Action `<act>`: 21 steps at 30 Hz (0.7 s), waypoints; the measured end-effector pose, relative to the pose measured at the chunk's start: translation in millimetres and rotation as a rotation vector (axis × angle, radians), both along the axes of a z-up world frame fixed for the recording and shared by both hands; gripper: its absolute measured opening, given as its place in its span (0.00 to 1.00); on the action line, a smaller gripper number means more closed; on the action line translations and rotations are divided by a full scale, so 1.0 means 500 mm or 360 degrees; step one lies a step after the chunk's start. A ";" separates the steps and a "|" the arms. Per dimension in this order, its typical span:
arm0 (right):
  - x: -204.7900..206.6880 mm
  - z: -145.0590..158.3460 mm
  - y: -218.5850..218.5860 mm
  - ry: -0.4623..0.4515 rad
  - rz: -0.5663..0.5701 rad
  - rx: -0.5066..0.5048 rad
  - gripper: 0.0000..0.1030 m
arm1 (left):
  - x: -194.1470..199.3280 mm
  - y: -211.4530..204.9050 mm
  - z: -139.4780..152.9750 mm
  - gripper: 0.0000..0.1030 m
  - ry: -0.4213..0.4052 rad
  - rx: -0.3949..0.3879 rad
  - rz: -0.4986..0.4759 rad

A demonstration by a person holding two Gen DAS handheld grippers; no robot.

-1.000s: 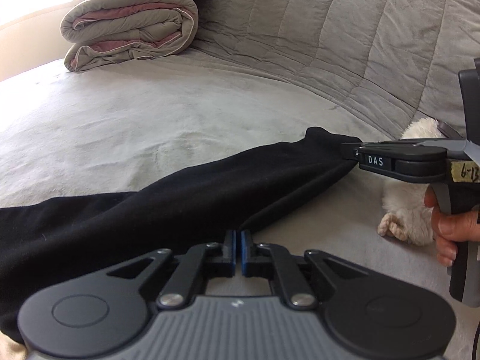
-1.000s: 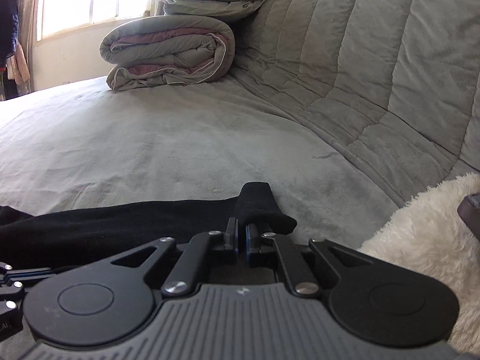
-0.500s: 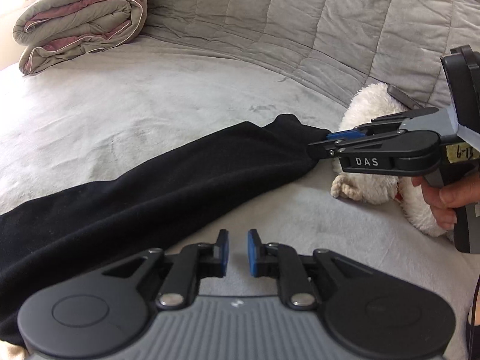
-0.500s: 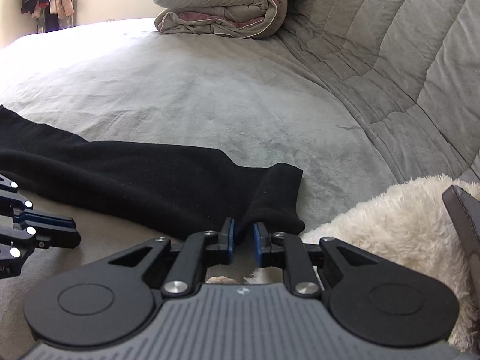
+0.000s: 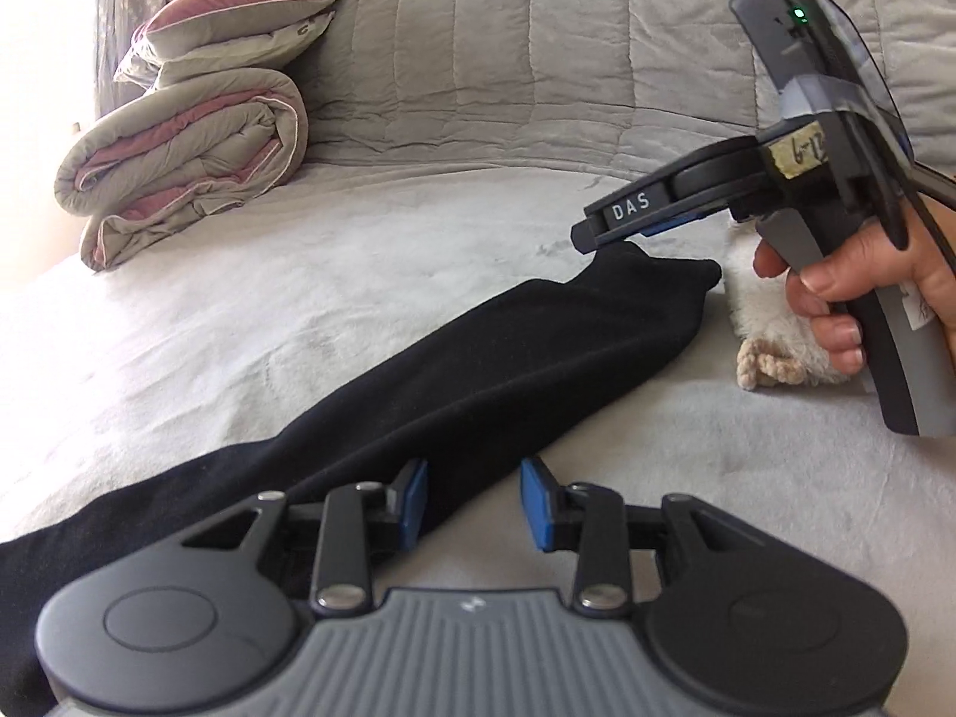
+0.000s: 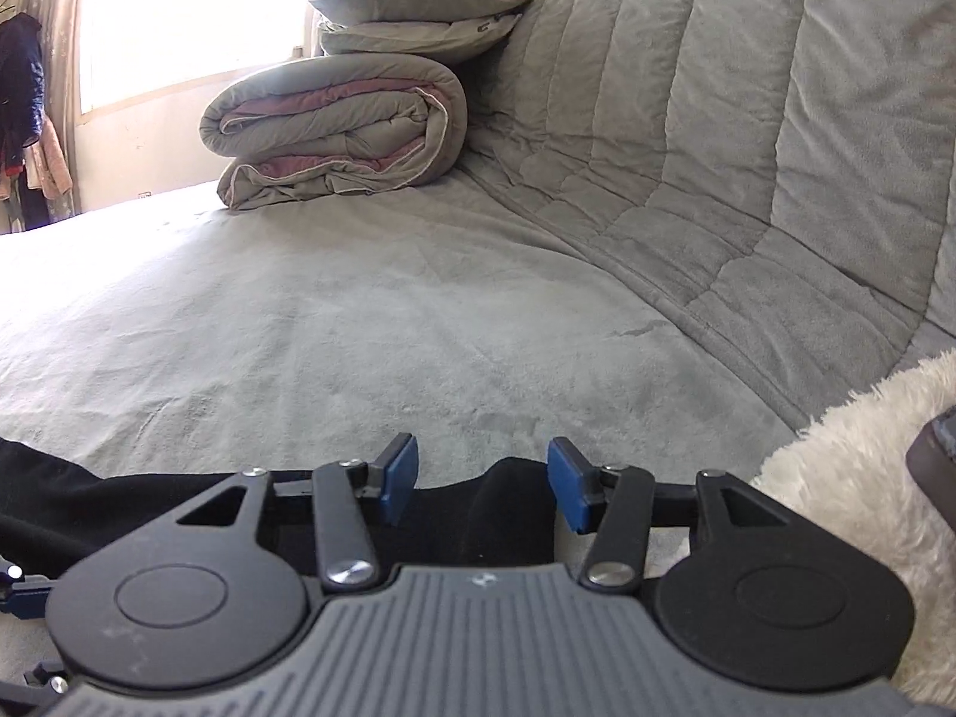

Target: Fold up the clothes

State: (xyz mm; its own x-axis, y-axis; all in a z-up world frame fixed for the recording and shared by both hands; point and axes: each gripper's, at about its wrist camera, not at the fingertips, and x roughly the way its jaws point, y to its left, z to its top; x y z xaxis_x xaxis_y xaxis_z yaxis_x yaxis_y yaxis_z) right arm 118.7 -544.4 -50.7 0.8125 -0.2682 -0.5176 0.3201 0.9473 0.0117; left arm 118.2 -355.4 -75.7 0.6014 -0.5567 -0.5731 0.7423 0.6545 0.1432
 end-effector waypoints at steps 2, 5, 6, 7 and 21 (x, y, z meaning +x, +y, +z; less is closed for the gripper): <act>0.018 -0.018 -0.003 0.0085 -0.0041 -0.0029 0.51 | -0.001 -0.005 -0.003 0.34 -0.0038 0.0043 0.0015; 0.037 -0.037 0.002 0.0167 -0.0035 -0.0048 0.47 | 0.002 -0.011 -0.009 0.31 -0.0031 0.0082 0.0037; 0.037 -0.039 0.006 0.0163 -0.0030 -0.0059 0.32 | 0.000 -0.014 -0.008 0.27 -0.0028 0.0086 0.0036; 0.036 -0.041 0.011 0.0154 -0.0024 -0.0071 0.07 | 0.000 -0.012 -0.006 0.12 -0.0012 0.0077 0.0029; 0.035 -0.043 0.011 0.0088 -0.0137 -0.0128 0.11 | 0.008 0.036 0.025 0.11 0.0284 -0.0109 -0.0137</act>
